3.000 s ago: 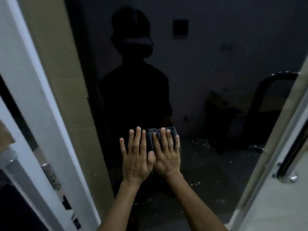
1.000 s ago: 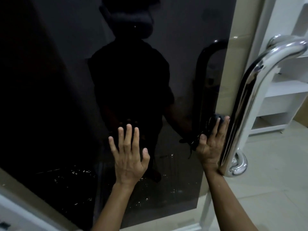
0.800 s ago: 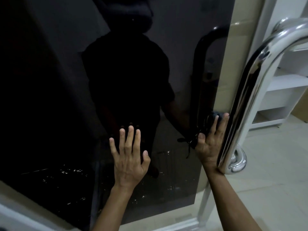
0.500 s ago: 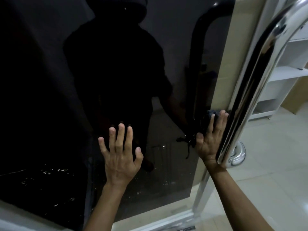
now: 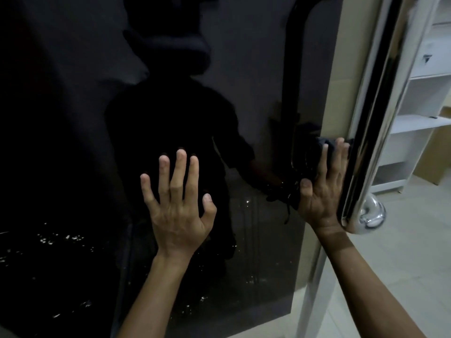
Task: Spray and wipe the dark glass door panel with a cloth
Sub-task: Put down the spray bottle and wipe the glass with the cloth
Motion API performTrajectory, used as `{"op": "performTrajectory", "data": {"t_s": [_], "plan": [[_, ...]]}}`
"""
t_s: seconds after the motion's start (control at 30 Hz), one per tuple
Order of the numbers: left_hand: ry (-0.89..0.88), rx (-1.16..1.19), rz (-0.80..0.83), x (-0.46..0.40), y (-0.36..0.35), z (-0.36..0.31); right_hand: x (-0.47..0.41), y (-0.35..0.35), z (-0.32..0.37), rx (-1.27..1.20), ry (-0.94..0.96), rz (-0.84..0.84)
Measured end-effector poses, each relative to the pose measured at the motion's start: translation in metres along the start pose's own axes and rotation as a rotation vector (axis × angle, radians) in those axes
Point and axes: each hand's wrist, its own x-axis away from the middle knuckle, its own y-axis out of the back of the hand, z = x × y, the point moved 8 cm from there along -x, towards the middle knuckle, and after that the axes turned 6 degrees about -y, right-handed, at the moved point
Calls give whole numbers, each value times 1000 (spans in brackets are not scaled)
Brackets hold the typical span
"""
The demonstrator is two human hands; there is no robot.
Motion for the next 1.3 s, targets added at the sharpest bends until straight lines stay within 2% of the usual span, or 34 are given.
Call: {"op": "performTrajectory", "data": {"t_s": [0.53,0.8,1.13,1.3], "plan": [[-8,-88,-152,-1,8,-3,9,2,0,-121,92,4],[-15,-138,-183,2,6,-6,13,-1,-14,-39,-5,-3],[-16,-138,-205,2,6,-5,22,1,3,47,-51,-25],[-20,-129,-215,2,6,-5,29,-14,27,209,27,-119]]}}
